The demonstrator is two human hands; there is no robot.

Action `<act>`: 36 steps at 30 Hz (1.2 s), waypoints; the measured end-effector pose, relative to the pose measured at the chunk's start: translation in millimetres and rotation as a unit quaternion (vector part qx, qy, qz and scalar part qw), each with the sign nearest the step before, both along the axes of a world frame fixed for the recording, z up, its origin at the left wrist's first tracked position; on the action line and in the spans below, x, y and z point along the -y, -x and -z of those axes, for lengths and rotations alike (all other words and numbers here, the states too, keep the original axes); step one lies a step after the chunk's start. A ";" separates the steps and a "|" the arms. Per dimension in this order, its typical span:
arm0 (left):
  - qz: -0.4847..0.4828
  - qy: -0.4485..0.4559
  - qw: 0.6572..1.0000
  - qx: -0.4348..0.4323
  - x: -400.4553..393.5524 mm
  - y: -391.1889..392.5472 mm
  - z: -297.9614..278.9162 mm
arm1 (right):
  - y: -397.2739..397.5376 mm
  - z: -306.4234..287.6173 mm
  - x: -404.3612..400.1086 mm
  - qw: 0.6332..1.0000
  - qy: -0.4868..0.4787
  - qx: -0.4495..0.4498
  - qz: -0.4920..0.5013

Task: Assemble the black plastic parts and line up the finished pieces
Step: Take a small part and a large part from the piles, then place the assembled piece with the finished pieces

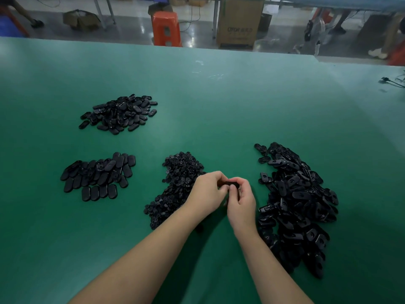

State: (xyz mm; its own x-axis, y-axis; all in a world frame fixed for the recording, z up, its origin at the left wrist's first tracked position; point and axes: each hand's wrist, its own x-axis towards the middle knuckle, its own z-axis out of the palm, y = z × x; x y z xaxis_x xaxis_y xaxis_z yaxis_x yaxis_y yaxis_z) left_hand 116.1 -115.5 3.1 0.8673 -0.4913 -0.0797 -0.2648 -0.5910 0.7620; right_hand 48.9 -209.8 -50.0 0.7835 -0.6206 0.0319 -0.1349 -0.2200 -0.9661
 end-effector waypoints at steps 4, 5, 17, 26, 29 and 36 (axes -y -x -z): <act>0.086 -0.106 0.982 0.131 -3.0 -1.5 3.1 | -0.7 0.5 -1.5 1.000 -0.021 -0.005 0.006; 0.099 -0.138 0.972 0.163 -4.3 -1.0 4.9 | -0.6 0.5 -1.8 1.000 -0.018 -0.006 0.007; -0.075 -0.106 0.957 0.261 -84.0 -27.1 11.5 | 1.4 -1.5 -3.4 0.999 -0.031 -0.010 -0.020; -0.361 -0.146 0.904 0.177 -216.0 -60.2 22.4 | 1.9 -3.1 -6.0 0.999 -0.020 -0.025 -0.013; -0.408 -0.150 0.890 0.138 -234.9 -64.3 25.0 | 1.7 -5.0 -7.2 0.999 -0.019 -0.029 -0.013; -0.270 -0.094 0.939 0.189 -195.9 -53.5 24.8 | 1.3 -5.1 -8.0 0.999 -0.002 -0.045 -0.008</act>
State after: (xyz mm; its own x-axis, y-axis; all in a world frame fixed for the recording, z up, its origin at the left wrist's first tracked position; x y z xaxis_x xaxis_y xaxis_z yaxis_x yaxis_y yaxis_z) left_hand 169.6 80.3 -21.6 0.9699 0.0211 0.2427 -0.1178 -0.8314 0.5431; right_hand 47.6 -201.8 -44.9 0.7929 -0.6080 -0.0407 -0.2171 -0.2194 -0.9512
